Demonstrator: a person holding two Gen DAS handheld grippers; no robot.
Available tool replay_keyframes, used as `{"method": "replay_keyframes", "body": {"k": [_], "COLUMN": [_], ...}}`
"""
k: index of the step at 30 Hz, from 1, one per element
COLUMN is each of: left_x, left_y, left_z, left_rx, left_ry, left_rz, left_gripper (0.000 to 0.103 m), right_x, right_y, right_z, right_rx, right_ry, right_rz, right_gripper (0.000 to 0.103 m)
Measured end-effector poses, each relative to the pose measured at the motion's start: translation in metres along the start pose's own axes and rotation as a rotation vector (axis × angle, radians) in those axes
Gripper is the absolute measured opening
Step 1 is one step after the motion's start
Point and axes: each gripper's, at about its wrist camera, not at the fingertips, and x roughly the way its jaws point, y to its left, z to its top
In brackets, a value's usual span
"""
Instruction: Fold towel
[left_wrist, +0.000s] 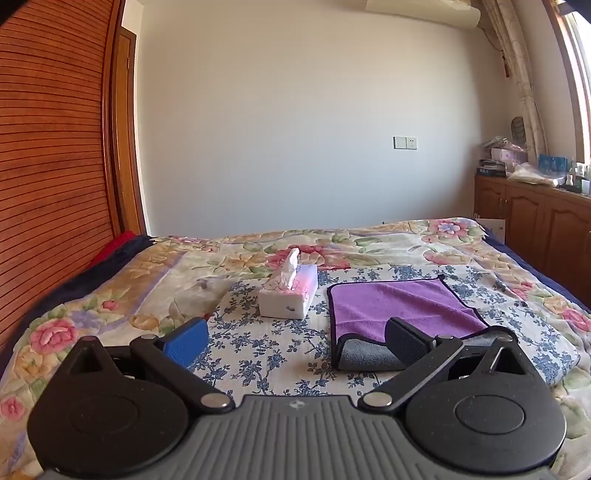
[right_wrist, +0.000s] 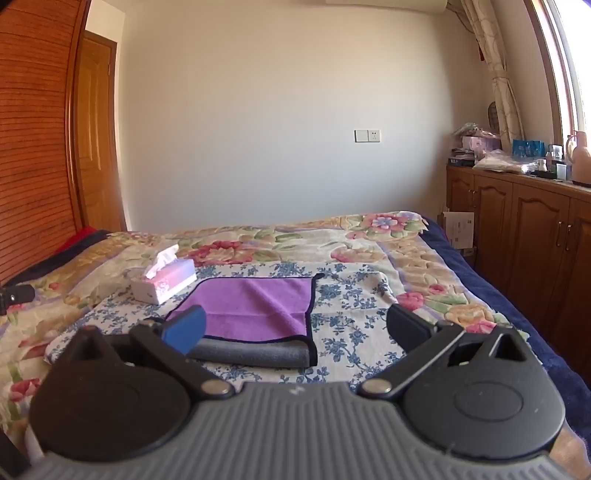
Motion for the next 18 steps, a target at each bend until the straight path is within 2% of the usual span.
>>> {"method": "replay_keyframes", "body": {"k": [18], "left_x": [-0.0001], "left_y": [-0.0001], "left_z": [-0.0002], "left_rx": [0.005], "left_ry": [-0.004], "left_rz": [0.002], "left_gripper": [0.103], "right_x": [0.0006], "right_y": [-0.0002], "right_z": [0.0015], "right_rx": [0.003], "right_ry": [-0.003], "right_rz": [0.003], "right_gripper": [0.103]}}
